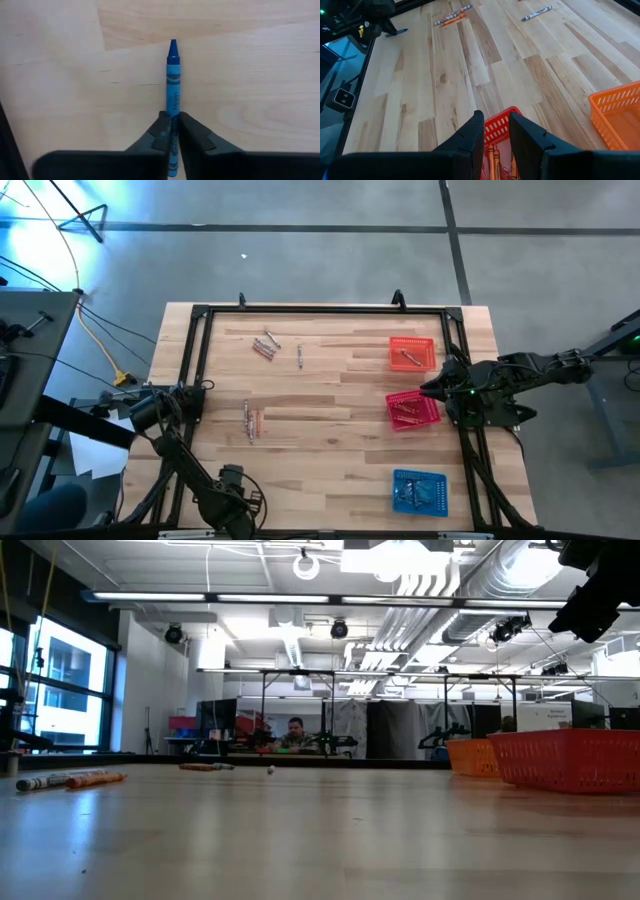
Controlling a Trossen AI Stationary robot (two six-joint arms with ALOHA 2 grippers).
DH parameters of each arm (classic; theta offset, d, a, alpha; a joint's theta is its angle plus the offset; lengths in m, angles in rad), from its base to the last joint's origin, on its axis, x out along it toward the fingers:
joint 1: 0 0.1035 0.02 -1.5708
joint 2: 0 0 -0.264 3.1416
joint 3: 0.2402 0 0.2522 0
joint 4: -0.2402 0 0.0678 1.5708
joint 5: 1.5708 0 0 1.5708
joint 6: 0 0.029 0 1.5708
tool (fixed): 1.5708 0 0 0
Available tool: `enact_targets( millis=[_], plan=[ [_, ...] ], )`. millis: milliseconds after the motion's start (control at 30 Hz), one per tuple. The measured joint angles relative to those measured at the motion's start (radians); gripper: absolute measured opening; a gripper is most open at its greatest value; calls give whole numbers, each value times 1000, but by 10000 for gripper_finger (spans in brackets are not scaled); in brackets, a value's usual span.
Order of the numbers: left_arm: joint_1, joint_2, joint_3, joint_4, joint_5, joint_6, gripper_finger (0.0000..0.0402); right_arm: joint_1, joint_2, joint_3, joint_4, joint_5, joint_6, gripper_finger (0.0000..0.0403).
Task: Sort crayons
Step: Put the blue crayon into the blue bin
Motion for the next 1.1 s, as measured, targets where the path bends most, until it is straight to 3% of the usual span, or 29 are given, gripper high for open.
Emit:
enact_targets(
  millis=[400,700,800,933,1100],
  plan=[
    [7,3,11,-31,-6,19,2,0,0,0,0,0,0,84],
    [19,6,137,-292,-167,30,1,0,0,0,0,0,0,84],
    [35,6,200,-340,-260,53,1,0,0,0,0,0,0,84],
    [64,5,285,-354,-477,149,1,0,0,0,0,0,0,84],
    [124,2,383,-258,-782,423,1,0,0,0,0,0,0,84]
  ],
)
